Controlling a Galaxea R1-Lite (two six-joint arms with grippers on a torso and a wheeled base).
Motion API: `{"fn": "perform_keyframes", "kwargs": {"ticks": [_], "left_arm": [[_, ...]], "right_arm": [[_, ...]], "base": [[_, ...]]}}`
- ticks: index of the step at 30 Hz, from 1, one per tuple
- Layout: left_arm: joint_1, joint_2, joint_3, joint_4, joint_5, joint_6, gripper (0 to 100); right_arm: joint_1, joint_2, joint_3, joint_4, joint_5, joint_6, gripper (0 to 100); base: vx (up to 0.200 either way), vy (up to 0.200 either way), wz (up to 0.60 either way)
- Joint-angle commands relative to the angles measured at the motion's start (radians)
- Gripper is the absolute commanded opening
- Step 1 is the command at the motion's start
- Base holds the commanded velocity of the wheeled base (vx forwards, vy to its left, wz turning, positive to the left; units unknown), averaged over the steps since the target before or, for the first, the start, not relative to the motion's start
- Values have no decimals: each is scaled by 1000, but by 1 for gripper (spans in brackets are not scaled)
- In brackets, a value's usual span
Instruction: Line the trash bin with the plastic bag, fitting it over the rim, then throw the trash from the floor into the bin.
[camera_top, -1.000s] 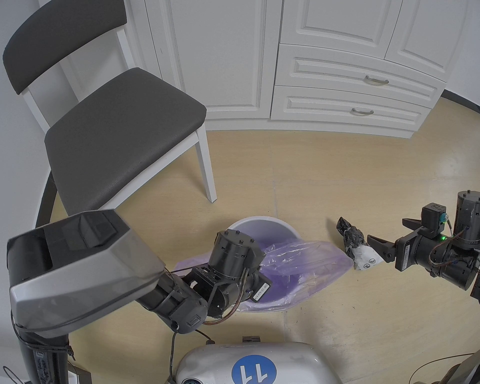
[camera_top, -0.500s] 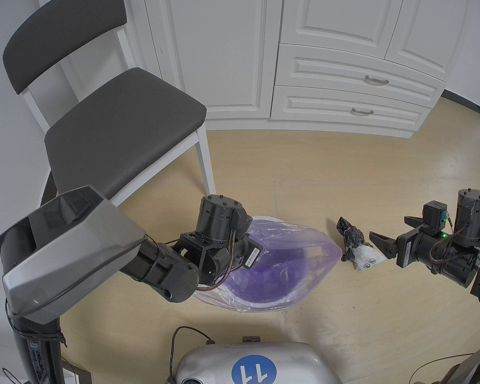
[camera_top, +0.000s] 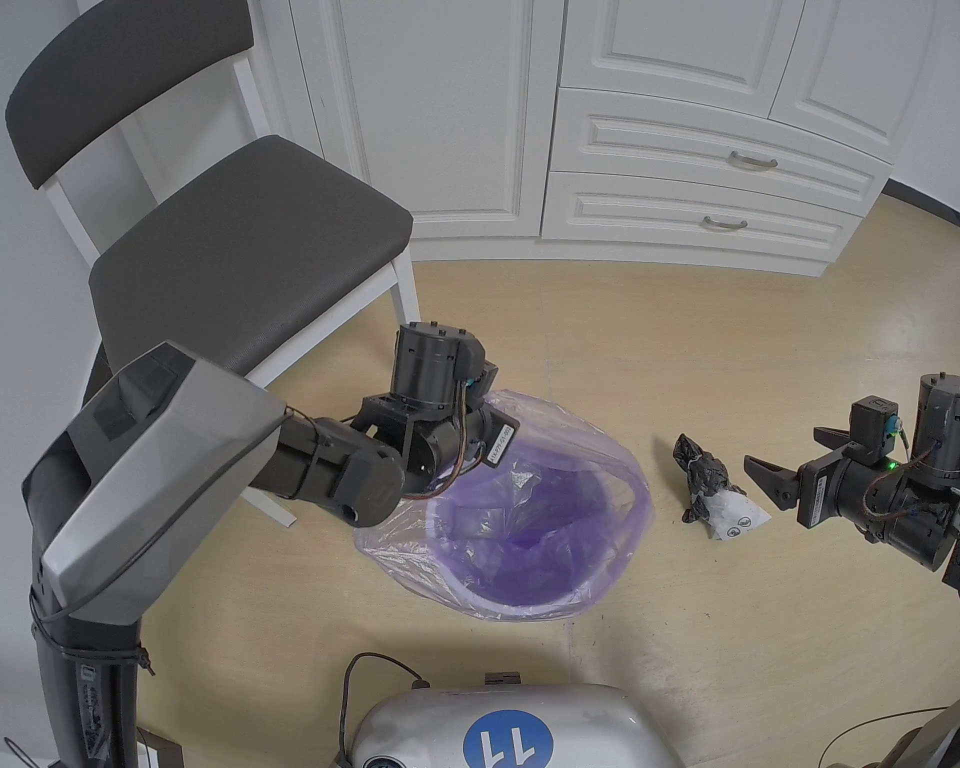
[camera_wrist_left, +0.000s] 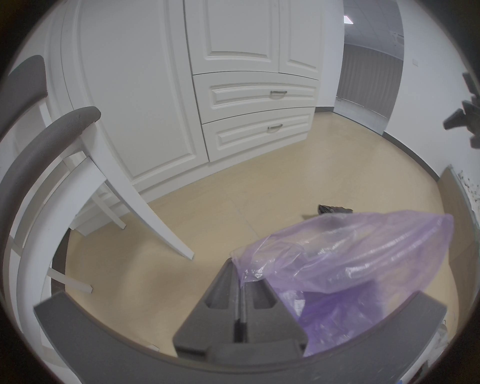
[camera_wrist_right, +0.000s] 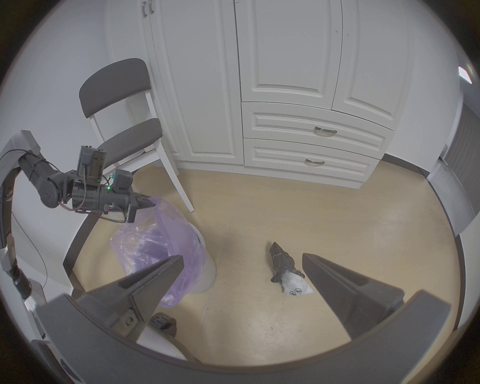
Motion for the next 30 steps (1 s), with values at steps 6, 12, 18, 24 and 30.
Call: {"fn": "perform_keyframes", "kwargs": {"ticks": [6, 12, 18, 24, 30], "left_arm": [[23, 193, -292, 130, -35, 5, 0], [30, 245, -412, 196, -35, 4, 0], [33, 246, -430, 219, -40, 2, 100], [30, 161, -356, 218, -38, -2, 100], [23, -14, -134, 205, -38, 5, 100]], "right_arm": [[-38, 5, -10, -1, 3, -1, 100], [-43, 7, -12, -1, 15, 1, 100], [-43, 8, -12, -1, 17, 1, 100], [-32, 8, -7, -1, 20, 1, 100], [-11, 10, -6, 4, 18, -1, 100]], "base": [[0, 0, 0], [0, 0, 0], [0, 0, 0], [0, 0, 0], [0, 0, 0]]}}
